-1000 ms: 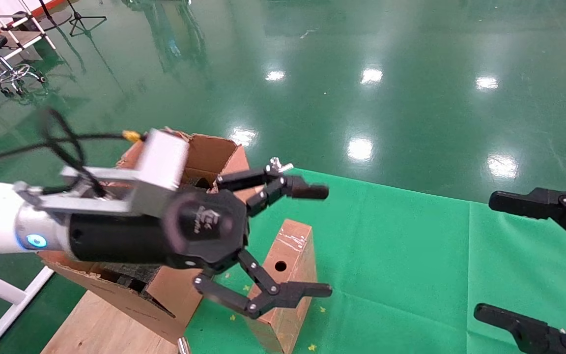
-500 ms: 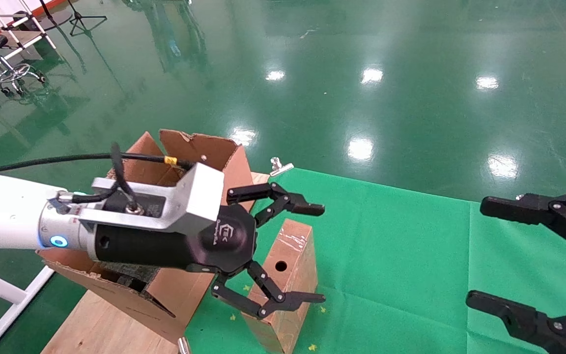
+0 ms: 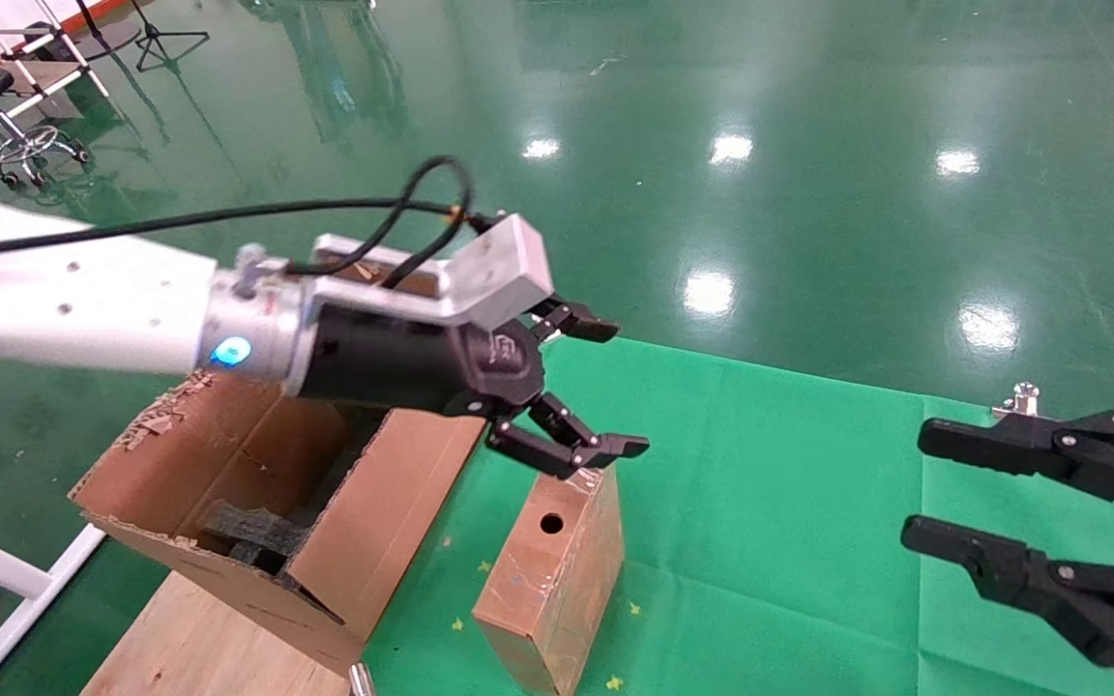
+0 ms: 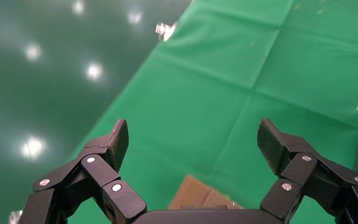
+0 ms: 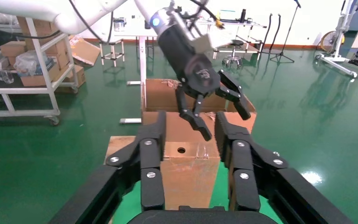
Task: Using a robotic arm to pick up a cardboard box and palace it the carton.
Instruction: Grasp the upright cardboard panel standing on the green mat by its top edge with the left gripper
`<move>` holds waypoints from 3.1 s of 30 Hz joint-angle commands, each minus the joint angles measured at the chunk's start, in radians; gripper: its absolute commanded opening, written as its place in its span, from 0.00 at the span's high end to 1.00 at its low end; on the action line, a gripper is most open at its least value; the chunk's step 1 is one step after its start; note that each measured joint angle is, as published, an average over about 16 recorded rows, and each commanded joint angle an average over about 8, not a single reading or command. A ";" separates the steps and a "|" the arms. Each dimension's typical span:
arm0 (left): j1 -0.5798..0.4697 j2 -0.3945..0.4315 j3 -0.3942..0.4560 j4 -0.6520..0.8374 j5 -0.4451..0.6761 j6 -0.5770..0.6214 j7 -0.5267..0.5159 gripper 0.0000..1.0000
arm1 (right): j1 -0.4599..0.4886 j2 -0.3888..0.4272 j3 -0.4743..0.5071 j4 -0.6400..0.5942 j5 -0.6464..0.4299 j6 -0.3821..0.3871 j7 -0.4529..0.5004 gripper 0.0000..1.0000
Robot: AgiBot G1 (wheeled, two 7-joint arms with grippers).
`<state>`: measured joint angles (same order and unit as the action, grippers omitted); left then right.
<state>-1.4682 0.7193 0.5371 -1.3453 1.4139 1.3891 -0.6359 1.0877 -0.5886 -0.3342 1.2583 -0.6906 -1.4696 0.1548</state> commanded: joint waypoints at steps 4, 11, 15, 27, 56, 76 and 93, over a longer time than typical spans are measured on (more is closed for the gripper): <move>-0.121 0.054 0.081 0.004 0.138 0.066 -0.255 0.00 | 0.000 0.000 0.000 0.000 0.000 0.000 0.000 1.00; -0.280 0.139 0.232 0.008 0.315 0.182 -0.644 0.00 | 0.000 0.000 0.000 0.000 0.000 0.000 0.000 1.00; -0.349 0.167 0.329 0.013 0.315 0.197 -0.800 0.00 | 0.000 0.000 0.000 0.000 0.000 0.000 0.000 1.00; -0.424 0.169 0.537 0.011 0.130 0.188 -0.978 0.00 | 0.000 0.000 0.000 0.000 0.000 0.000 0.000 1.00; -0.444 0.214 0.750 -0.013 0.184 0.113 -0.990 0.00 | 0.000 0.000 -0.001 0.000 0.000 0.000 0.000 1.00; -0.458 0.238 0.774 -0.016 0.211 0.104 -0.938 1.00 | 0.000 0.000 -0.001 0.000 0.001 0.001 -0.001 0.00; -0.453 0.233 0.767 -0.016 0.203 0.103 -0.946 1.00 | 0.000 0.000 -0.001 0.000 0.001 0.001 0.000 0.00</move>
<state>-1.9214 0.9526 1.3042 -1.3602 1.6176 1.4921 -1.5812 1.0876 -0.5882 -0.3349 1.2581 -0.6898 -1.4691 0.1543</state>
